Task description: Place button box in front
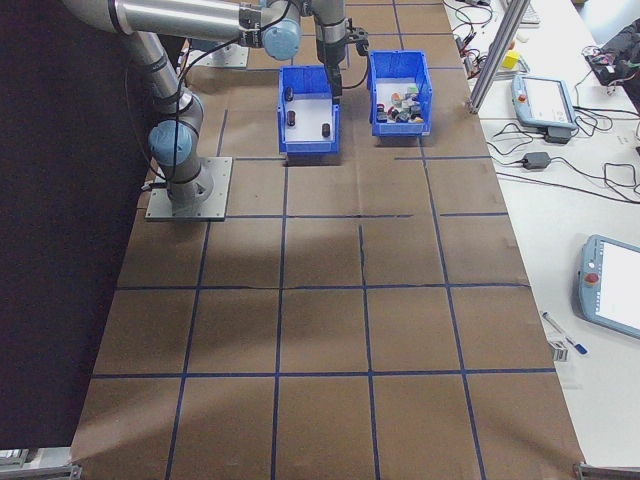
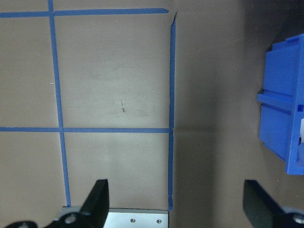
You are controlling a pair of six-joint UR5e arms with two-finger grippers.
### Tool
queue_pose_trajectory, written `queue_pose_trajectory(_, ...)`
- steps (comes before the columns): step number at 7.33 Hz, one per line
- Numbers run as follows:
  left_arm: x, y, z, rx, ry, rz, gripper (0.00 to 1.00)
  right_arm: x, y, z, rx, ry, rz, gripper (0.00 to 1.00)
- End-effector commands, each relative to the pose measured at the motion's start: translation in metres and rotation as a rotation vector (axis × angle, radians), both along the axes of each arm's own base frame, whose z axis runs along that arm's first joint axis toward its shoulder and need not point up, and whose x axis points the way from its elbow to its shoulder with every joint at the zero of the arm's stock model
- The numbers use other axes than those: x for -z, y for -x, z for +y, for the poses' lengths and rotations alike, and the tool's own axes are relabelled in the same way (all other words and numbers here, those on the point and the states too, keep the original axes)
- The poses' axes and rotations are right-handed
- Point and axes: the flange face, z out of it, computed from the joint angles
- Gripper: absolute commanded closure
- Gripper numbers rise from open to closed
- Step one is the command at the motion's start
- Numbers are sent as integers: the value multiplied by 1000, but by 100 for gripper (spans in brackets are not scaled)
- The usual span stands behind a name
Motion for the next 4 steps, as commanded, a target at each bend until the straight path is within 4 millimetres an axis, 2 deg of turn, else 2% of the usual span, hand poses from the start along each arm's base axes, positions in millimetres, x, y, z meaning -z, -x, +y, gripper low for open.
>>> queue_pose_trajectory(1, 1, 0, 0, 0, -3, 0, 1, -29, 3, 0, 131, -82, -18, 0)
queue_pose_trajectory(2, 1, 0, -1, 0, -1, 0, 1, -42, 4, -5, 128, -79, -15, 0)
queue_pose_trajectory(4, 2, 0, -1, 0, -6, 2, 1, -36, 7, -13, 122, -92, -18, 0)
